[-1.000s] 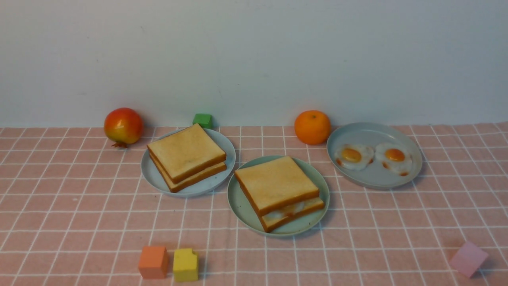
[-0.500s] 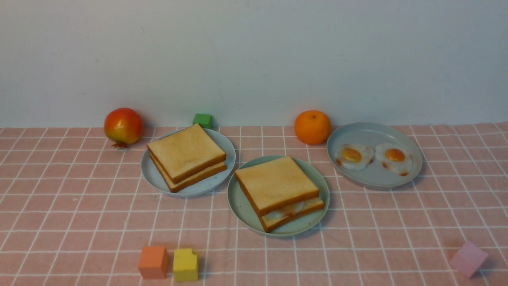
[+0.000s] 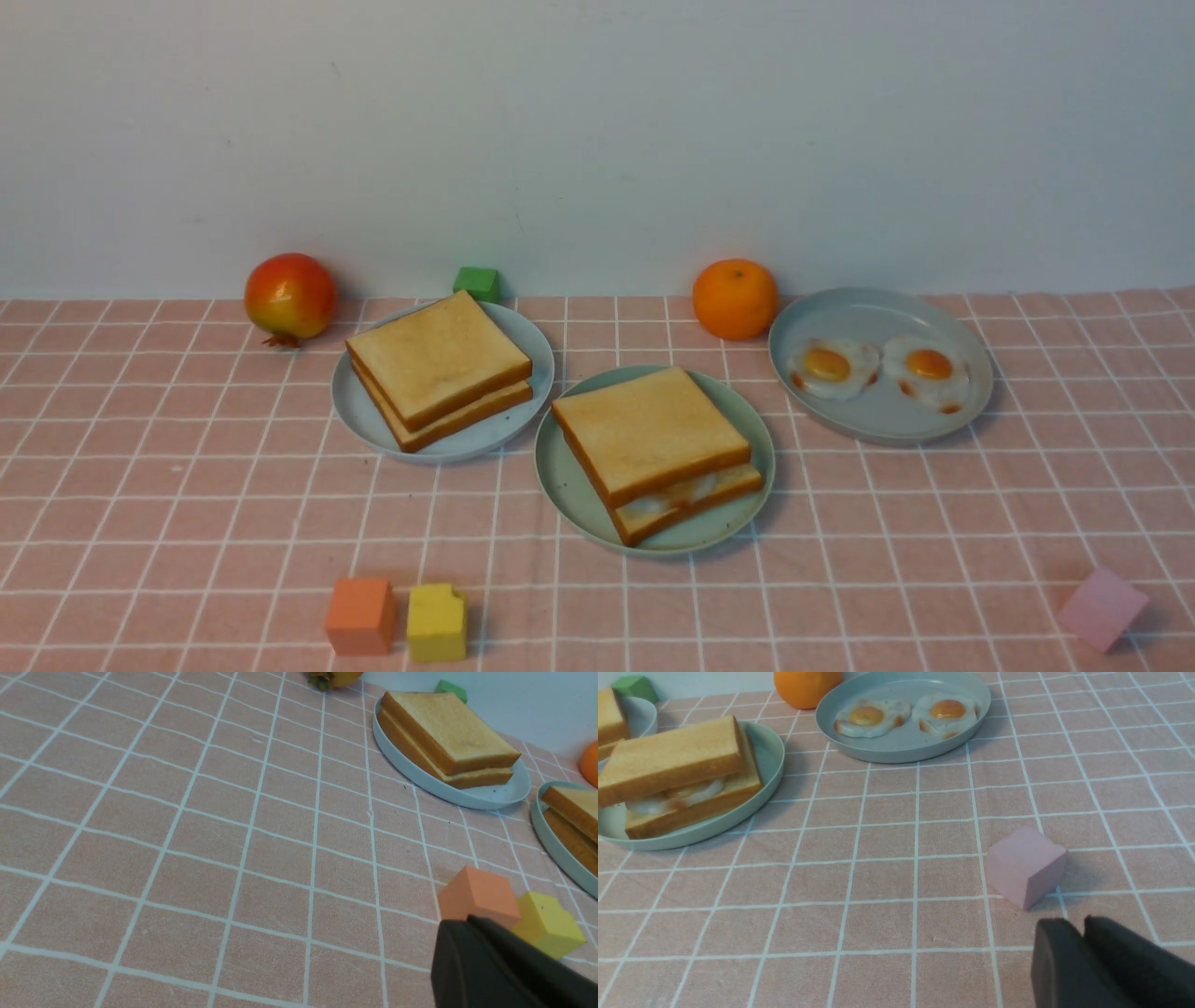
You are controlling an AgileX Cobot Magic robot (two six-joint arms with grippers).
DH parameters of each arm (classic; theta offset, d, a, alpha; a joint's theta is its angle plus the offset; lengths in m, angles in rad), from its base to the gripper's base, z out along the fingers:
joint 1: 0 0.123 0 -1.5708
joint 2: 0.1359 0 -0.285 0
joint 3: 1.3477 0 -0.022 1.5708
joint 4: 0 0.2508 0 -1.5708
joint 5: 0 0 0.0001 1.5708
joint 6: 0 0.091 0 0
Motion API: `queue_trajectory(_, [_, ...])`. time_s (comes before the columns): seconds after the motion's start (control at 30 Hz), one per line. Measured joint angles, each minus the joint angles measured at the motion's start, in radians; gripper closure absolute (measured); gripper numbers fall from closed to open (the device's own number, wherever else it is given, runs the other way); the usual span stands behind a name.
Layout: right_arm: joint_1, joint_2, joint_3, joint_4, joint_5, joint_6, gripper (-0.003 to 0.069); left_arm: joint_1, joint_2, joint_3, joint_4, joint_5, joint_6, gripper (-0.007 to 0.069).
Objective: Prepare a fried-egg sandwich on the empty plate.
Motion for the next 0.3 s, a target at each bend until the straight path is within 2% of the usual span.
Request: queue_trajectory(0.3, [0.0, 0.0, 0.0, 0.0, 0.0, 0.0, 0.0538, 0.0, 0.0, 0.0, 0.0, 0.0, 0.0, 0.0603])
